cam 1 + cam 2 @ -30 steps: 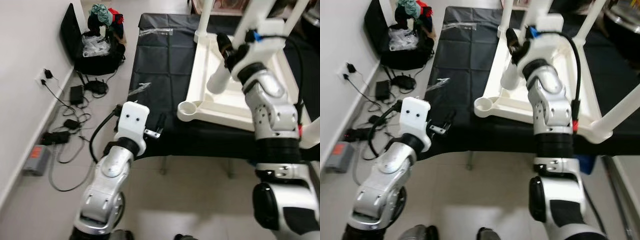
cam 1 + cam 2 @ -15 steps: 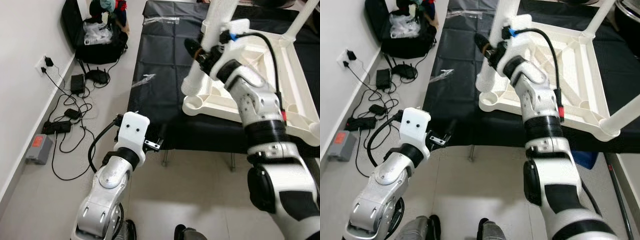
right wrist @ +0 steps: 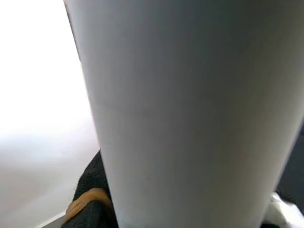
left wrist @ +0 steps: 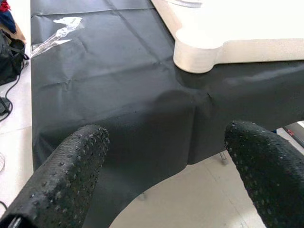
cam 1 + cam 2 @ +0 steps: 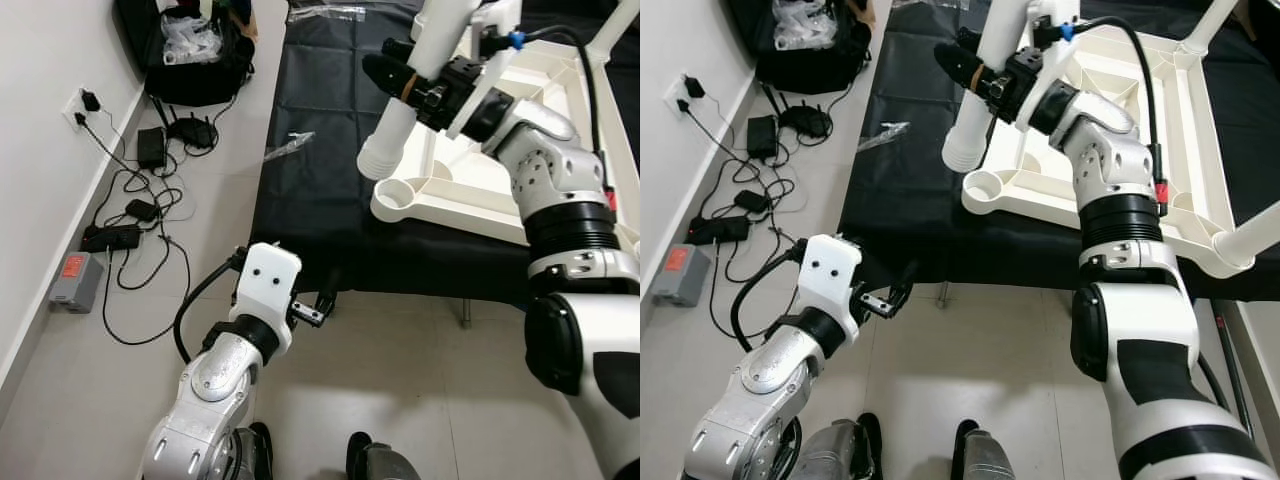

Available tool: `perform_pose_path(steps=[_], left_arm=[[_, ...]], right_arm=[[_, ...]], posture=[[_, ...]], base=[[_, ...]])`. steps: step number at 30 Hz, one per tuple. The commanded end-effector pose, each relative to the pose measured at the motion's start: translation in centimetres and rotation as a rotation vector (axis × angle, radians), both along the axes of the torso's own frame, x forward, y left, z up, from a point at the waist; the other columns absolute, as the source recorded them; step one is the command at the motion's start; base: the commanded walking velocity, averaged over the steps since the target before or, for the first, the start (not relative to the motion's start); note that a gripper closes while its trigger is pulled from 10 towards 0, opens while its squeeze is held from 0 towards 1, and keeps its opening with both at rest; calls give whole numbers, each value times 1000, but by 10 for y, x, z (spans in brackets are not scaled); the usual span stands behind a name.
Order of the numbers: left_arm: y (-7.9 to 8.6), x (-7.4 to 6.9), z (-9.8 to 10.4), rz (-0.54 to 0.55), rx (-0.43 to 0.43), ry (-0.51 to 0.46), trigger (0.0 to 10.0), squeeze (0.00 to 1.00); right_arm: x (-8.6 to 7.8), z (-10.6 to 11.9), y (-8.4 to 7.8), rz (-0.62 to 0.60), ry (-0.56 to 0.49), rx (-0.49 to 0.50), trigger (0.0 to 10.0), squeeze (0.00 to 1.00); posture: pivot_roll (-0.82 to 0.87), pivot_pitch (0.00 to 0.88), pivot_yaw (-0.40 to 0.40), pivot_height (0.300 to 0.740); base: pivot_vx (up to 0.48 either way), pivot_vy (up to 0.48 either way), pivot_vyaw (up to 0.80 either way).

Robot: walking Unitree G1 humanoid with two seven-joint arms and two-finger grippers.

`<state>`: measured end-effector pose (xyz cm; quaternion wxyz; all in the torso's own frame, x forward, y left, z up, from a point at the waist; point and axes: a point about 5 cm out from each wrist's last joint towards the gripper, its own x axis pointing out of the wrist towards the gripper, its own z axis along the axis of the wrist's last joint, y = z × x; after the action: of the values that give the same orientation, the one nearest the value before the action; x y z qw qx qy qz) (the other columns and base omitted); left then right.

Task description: Building children table

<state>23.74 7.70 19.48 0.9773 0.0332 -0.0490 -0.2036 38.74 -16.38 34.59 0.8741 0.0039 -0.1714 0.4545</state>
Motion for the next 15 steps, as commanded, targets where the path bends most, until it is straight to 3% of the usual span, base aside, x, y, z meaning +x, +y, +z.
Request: perform_pose_path(steps=[1,3,5,10,15], left_arm=[[0,-5,-1,-20,0,13,10000,0],[0,-9,0,-30,6,15,10000,0],[0,-9,0,-30,6,15,10000,0],[0,-14,4,-49,14,13,10000,0],[3,-19,6,-57,21,13,10000,0]], right_arm=[[-2,5,-7,39,-12,-30,10000,0],[-1,2,-12,60,-5,-104,10000,0],[-1,2,-12,60,-5,-104,10000,0],[-3,-5,-14,143,-13,-208,10000,0],[-6,-3,-25,140,-31,-211,10000,0]], posture=[[184,342,-48,740],[198,356,-41,740],[198,356,-41,740],[221,372,-26,740],[230,377,-13,740]], base=[[0,0,0],[0,0,0],[0,0,0],[0,0,0],[0,0,0]])
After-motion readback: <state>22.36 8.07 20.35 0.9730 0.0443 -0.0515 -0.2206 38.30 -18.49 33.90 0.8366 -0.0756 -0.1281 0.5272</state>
